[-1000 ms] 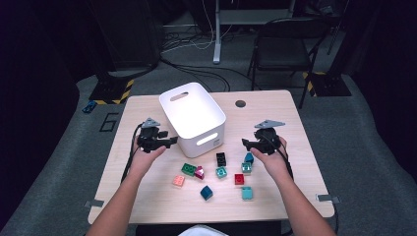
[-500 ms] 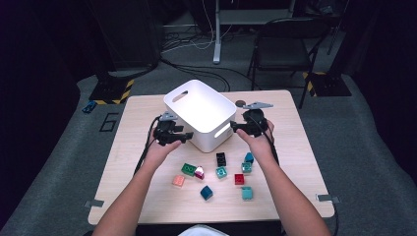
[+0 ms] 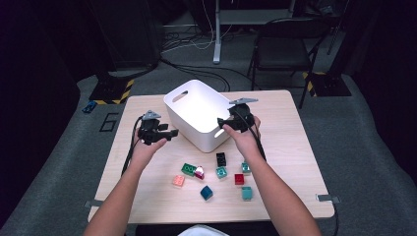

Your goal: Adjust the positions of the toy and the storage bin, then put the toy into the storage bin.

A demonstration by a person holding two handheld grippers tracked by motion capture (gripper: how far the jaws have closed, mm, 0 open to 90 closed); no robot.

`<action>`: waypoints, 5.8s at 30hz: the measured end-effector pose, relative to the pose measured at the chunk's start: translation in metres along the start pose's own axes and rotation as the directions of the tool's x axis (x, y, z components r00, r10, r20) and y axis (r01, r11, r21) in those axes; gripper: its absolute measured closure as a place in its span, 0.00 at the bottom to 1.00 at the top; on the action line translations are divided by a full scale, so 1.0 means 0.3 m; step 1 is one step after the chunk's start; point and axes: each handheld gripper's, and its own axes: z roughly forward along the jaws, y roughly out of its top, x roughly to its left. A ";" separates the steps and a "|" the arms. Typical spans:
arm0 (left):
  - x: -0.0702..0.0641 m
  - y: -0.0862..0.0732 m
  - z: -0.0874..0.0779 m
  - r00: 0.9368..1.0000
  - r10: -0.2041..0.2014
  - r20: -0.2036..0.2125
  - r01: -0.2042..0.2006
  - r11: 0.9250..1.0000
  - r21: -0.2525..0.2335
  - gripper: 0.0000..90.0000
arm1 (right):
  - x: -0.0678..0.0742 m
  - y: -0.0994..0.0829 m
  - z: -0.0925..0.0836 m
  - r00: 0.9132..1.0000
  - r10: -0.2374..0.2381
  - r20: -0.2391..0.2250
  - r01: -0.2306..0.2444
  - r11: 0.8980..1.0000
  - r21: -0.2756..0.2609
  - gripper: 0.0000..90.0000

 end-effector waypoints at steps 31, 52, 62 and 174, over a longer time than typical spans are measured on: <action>0.086 0.004 -0.081 0.997 -0.061 -0.051 0.059 0.997 -0.045 0.42 | -0.110 -0.025 0.034 0.995 -0.060 0.084 0.053 0.996 0.076 0.44; 0.075 0.114 -0.045 1.000 -0.020 -0.009 0.020 0.999 -0.031 0.42 | -0.057 -0.059 -0.026 0.998 -0.059 0.034 0.053 0.987 0.154 0.38; 0.062 0.125 0.033 1.000 0.022 -0.014 -0.021 0.999 0.048 0.57 | -0.059 -0.056 -0.021 0.997 -0.077 0.031 0.073 0.990 0.117 0.45; -0.007 -0.032 -0.134 0.998 -0.018 0.062 0.023 0.998 -0.066 0.41 | -0.204 -0.375 -0.213 0.996 -0.068 -0.049 0.071 0.996 0.055 0.50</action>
